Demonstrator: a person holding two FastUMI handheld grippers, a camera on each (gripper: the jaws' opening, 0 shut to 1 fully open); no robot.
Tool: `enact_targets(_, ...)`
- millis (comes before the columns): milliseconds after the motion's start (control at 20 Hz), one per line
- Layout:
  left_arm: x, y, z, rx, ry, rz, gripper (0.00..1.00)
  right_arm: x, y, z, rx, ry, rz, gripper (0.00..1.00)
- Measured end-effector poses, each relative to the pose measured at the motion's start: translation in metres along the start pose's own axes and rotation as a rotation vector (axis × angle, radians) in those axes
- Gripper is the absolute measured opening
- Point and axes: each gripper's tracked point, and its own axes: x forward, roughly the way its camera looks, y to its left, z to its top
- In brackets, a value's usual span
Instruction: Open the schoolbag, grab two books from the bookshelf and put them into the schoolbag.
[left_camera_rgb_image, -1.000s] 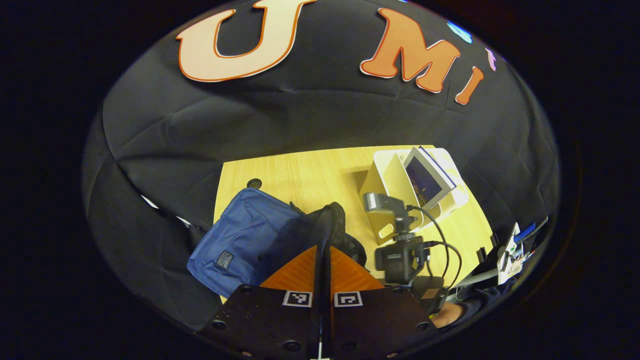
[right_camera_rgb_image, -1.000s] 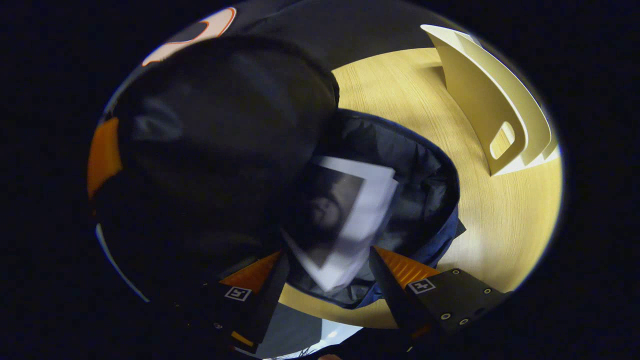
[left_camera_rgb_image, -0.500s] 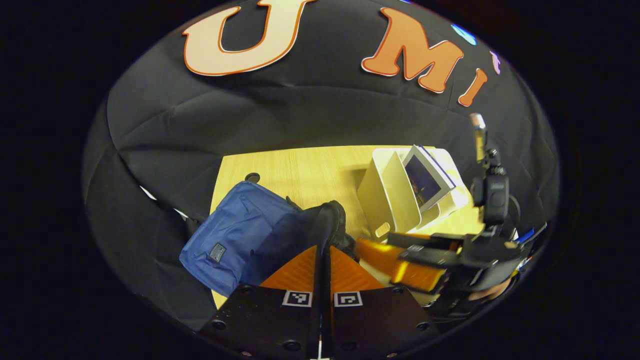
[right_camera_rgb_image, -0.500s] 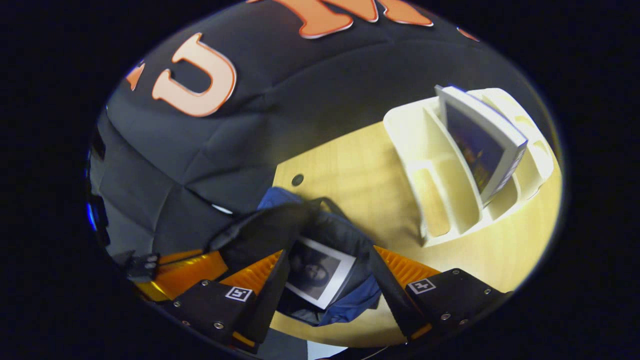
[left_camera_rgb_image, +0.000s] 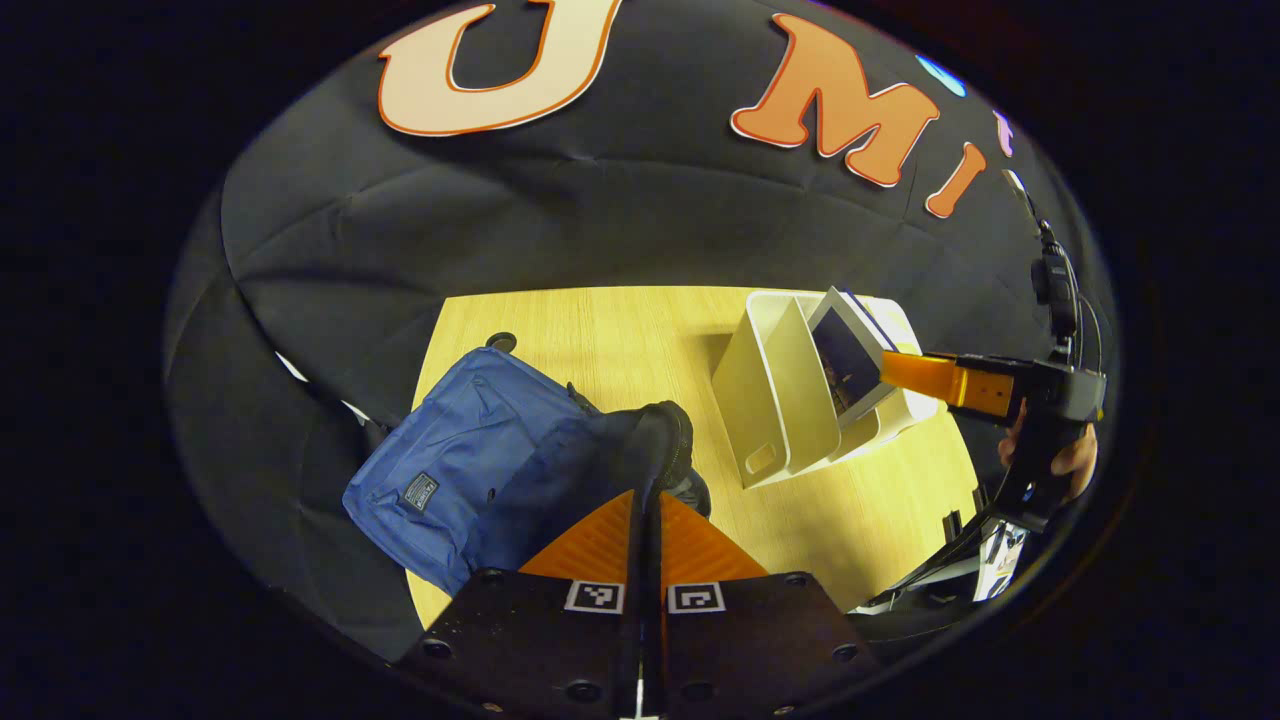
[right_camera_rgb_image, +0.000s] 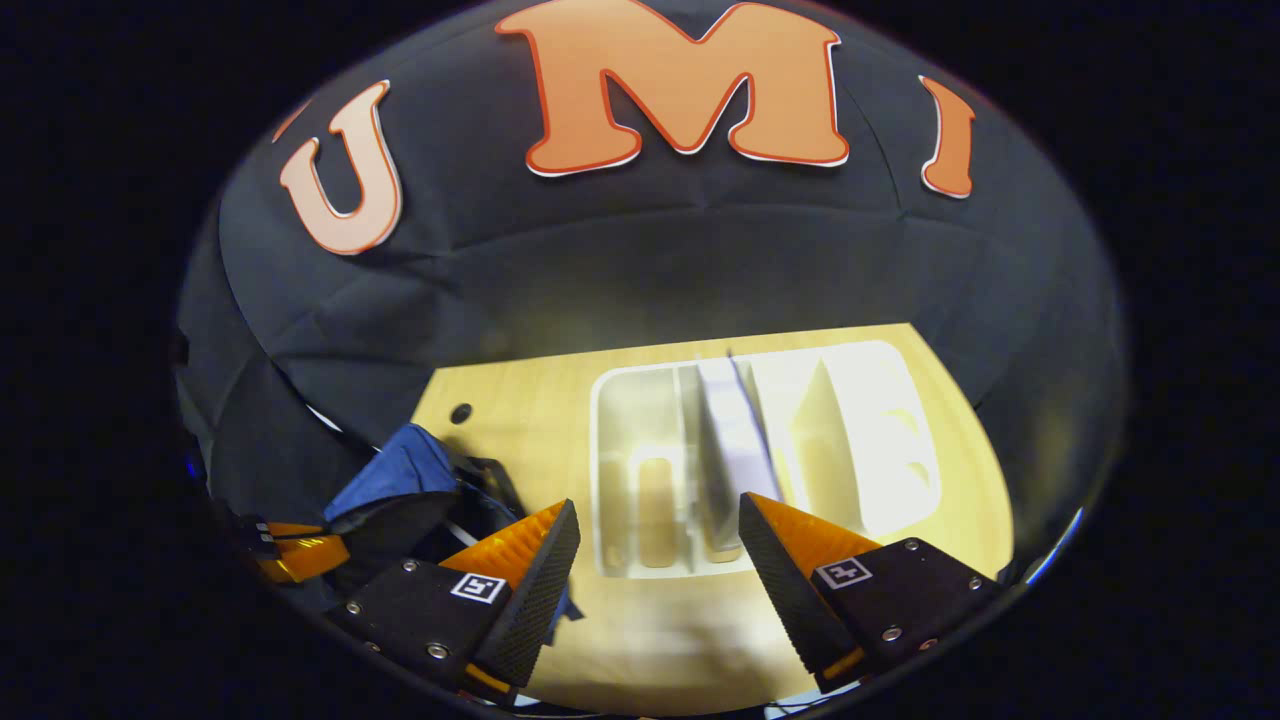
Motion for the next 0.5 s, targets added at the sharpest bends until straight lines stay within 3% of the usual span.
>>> enact_targets(200,0.001,-0.001,-0.004,-0.029,0.007,-0.006,0.02,0.011,-0.028,0.019,-0.094,0.048,-0.052,0.97)
enact_targets(350,0.001,-0.001,-0.003,-0.041,-0.001,-0.008,0.02,0.033,-0.021,0.013,-0.099,0.142,0.014,0.97)
enact_targets(500,0.001,0.001,-0.005,-0.05,0.0,-0.007,0.02,0.064,-0.031,0.009,-0.131,0.226,-0.004,0.96)
